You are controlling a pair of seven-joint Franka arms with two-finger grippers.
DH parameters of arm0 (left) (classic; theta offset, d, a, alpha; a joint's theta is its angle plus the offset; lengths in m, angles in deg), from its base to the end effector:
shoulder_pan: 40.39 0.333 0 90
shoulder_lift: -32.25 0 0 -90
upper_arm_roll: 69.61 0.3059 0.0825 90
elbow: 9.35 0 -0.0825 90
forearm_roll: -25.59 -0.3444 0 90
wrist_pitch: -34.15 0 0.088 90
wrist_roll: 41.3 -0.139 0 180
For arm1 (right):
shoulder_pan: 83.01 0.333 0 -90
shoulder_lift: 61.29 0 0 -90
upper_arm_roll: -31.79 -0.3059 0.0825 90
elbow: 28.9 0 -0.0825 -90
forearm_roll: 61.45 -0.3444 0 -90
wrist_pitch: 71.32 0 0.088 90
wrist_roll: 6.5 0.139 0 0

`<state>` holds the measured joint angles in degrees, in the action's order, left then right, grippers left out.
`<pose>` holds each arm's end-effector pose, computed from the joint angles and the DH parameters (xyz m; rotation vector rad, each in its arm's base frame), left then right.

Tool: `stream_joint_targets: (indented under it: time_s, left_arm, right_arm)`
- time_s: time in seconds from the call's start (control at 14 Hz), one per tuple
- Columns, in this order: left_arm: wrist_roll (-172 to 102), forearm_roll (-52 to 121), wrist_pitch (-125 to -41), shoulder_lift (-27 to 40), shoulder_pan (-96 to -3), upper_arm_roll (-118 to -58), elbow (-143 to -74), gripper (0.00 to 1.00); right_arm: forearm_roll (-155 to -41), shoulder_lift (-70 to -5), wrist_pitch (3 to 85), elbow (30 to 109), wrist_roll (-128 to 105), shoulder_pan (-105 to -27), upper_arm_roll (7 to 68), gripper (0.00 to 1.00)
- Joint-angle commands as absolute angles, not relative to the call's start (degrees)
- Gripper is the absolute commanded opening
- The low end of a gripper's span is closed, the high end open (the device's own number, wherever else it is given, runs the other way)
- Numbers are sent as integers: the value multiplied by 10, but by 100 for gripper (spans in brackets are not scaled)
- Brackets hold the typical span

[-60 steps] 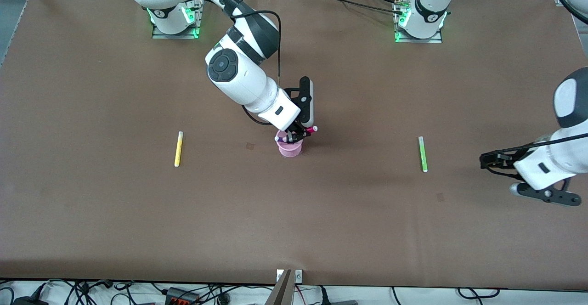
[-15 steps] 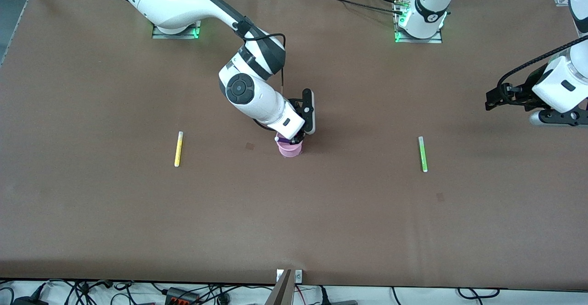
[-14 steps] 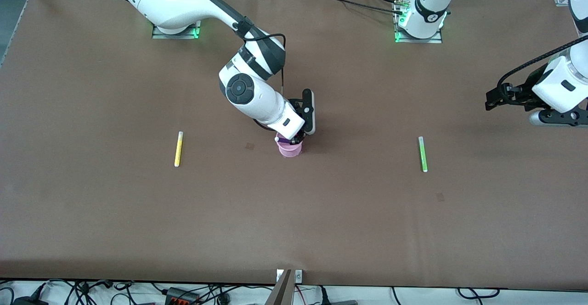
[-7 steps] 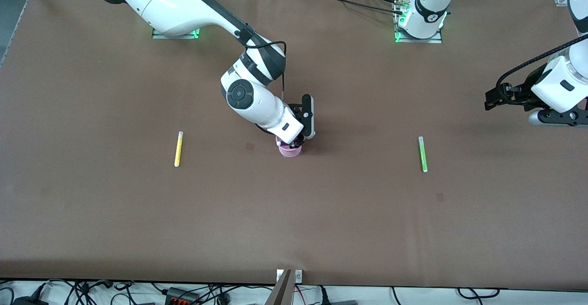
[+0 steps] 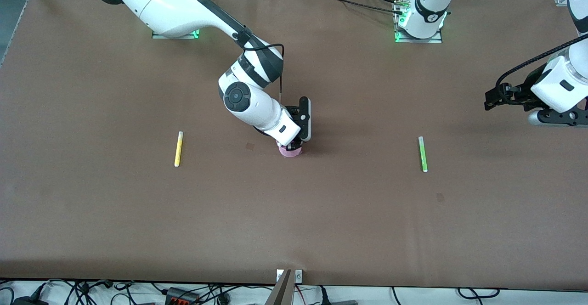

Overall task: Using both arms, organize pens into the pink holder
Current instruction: 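Push the pink pen down into the pink cup with the right gripper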

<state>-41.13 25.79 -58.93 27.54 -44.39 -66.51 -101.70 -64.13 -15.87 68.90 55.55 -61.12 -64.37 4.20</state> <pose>0.5373 -0.0099 0.5259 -3.1380 0.0196 0.1088 0.5369 0.4664 0.2580 -1.9807 -1.9528 -0.3984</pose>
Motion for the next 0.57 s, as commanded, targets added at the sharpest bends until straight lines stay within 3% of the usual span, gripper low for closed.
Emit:
stream_joint_targets:
  time_s: [0.0, 0.5]
  left_arm:
    - [-422, 250, -580, 284, -449, -661, -1016, 100]
    - [-423, 250, -579, 284, -448, -661, -1016, 100]
  right_arm:
    - [-642, -166, 690, 564, -620, -651, 36, 100]
    - [-661, -222, 643, 557, -567, -653, 25, 100]
